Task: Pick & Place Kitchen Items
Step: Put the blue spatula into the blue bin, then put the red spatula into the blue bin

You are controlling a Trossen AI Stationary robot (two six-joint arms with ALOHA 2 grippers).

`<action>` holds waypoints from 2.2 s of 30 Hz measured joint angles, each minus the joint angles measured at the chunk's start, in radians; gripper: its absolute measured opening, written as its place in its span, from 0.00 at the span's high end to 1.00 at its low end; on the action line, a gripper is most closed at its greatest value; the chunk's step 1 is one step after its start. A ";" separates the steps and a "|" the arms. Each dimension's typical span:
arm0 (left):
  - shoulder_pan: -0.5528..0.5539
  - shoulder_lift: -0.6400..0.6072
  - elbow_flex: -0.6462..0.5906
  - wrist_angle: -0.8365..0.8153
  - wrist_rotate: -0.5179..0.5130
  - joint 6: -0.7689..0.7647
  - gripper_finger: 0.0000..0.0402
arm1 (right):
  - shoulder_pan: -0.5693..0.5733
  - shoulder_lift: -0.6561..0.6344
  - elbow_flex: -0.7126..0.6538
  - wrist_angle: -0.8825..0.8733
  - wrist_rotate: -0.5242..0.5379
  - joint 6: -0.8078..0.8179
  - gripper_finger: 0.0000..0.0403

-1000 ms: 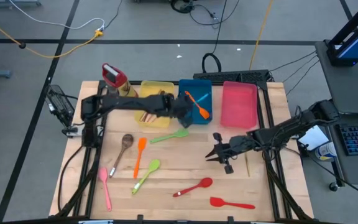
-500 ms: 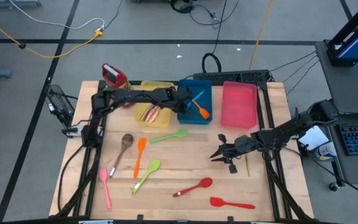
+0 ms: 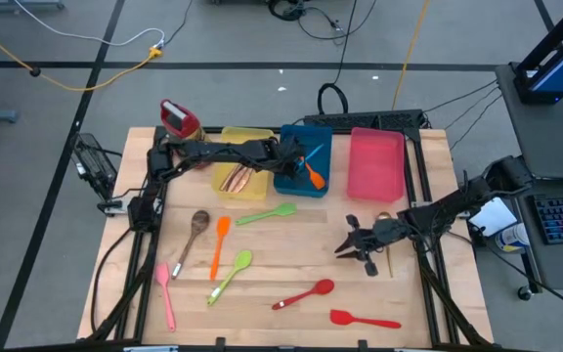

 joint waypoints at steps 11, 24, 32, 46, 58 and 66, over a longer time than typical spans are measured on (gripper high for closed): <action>0.000 0.000 0.000 0.013 -0.001 0.036 0.86 | 0.049 0.000 0.000 0.063 0.031 0.021 0.84; -0.043 -0.071 0.001 0.109 -0.001 0.268 0.65 | 0.160 0.000 0.001 0.075 0.303 0.142 0.85; -0.133 -0.202 0.001 0.155 0.002 0.435 0.70 | 0.259 0.058 0.093 -0.038 0.389 0.246 0.90; -0.346 -0.226 -0.005 0.164 0.143 0.544 0.76 | 0.325 0.107 0.598 -1.015 0.111 0.726 0.91; -0.513 -0.173 -0.005 0.313 0.180 0.539 0.76 | 0.535 0.254 0.656 -1.056 -0.274 1.324 0.93; -0.593 -0.063 -0.005 0.477 0.184 0.539 0.76 | 0.638 0.356 0.716 -1.053 -0.319 1.574 1.00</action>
